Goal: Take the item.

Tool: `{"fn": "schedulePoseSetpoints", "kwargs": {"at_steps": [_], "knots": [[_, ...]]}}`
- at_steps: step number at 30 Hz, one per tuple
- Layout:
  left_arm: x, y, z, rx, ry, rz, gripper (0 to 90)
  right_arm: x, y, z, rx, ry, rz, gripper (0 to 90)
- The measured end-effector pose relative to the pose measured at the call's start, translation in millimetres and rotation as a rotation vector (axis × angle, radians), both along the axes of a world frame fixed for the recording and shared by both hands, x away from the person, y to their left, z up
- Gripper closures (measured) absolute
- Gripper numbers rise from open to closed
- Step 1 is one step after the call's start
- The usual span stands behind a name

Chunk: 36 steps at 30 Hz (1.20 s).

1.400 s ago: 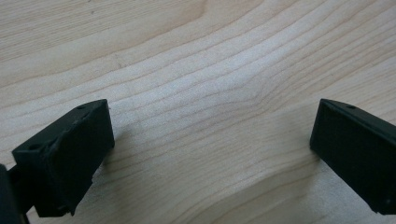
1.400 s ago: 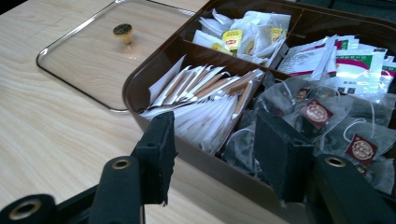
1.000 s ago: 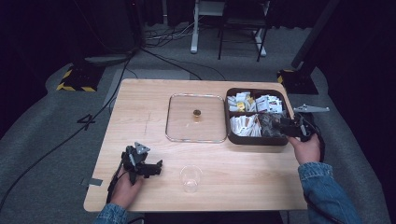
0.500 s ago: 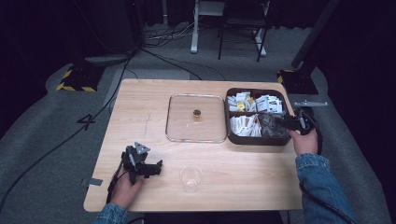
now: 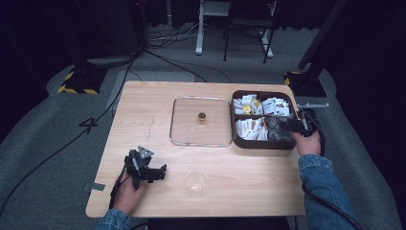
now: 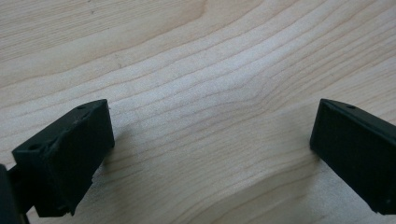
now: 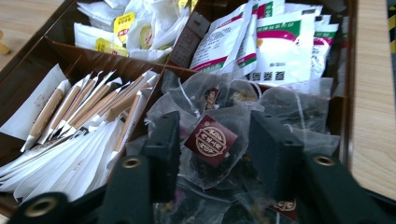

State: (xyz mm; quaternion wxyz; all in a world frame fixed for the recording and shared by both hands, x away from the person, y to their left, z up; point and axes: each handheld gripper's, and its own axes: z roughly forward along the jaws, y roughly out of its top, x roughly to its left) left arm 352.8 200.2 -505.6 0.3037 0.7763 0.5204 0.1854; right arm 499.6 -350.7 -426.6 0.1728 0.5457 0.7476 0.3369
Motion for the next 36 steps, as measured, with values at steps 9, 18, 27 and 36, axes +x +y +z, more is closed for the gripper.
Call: {"fn": "schedulePoseSetpoints", "kwargs": {"at_steps": [9, 18, 27, 36], "knots": [[0.0, 0.0, 0.0, 0.000, 0.000, 0.000, 0.1, -1.7, 4.2, 2.3, -0.035, -0.006, 0.012, 80.3], [0.0, 0.0, 0.0, 0.000, 0.000, 0.000, 0.1, -7.3, 5.7, 16.7, -0.029, -0.040, 0.040, 83.1], [0.0, 0.0, 0.0, 0.000, 0.000, 0.000, 0.1, -14.8, 8.5, 33.3, -0.008, -0.074, 0.076, 83.6], [0.0, 0.0, 0.0, 0.000, 0.000, 0.000, 0.1, -26.5, 11.9, 48.0, 0.025, -0.110, 0.125, 84.0]]}}
